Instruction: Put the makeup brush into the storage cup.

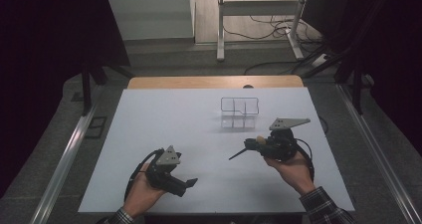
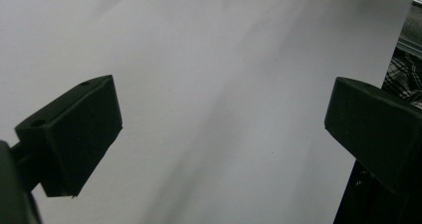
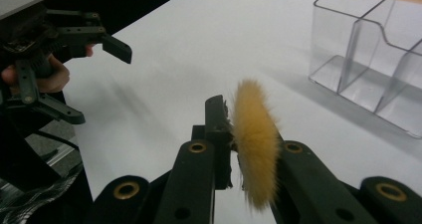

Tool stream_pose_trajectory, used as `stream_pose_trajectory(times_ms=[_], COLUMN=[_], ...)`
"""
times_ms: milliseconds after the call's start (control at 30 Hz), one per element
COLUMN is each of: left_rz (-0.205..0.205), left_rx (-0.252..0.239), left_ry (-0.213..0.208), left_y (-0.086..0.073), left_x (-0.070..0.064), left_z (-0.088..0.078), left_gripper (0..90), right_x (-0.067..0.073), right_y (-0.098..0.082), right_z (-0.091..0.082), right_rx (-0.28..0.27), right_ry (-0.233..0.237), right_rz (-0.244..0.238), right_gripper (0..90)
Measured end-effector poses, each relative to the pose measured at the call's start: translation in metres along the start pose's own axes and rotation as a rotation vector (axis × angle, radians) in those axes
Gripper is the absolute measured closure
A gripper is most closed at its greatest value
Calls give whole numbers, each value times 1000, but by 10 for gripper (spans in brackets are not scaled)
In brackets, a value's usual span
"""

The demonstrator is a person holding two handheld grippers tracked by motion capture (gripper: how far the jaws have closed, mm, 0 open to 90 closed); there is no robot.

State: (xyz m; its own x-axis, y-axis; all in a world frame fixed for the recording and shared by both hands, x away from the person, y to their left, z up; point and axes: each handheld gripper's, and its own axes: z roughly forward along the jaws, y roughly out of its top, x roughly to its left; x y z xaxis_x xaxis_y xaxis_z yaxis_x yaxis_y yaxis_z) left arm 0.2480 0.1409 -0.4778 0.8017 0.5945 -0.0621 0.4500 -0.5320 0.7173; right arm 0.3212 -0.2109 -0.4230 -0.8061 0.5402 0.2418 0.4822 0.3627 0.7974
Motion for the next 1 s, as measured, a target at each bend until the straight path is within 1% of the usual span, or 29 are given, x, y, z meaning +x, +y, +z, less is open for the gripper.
stream_pose_trajectory(times_ms=[233, 400, 433, 767, 1000], left_rz=[-23, -32, -35, -53, -73], left_rx=[-6, -8, -8, -11, -14], left_ry=[9, 20, 28, 54, 71], left_y=[-6, -10, -13, -22, -29], left_x=[3, 5, 5, 9, 11], left_z=[-5, -11, -13, -22, -30], left_gripper=[21, 22, 22, 22, 22], right_x=[-6, -10, -12, -15, -18], right_y=[0, -1, -1, -1, 0], right_z=[-6, -11, -12, -15, -17], right_rx=[-15, -20, -24, -23, -26], right_ry=[-27, -47, -55, -78, -98], right_rz=[1, 5, 4, 8, 9], right_gripper=[841, 841, 841, 841, 841])
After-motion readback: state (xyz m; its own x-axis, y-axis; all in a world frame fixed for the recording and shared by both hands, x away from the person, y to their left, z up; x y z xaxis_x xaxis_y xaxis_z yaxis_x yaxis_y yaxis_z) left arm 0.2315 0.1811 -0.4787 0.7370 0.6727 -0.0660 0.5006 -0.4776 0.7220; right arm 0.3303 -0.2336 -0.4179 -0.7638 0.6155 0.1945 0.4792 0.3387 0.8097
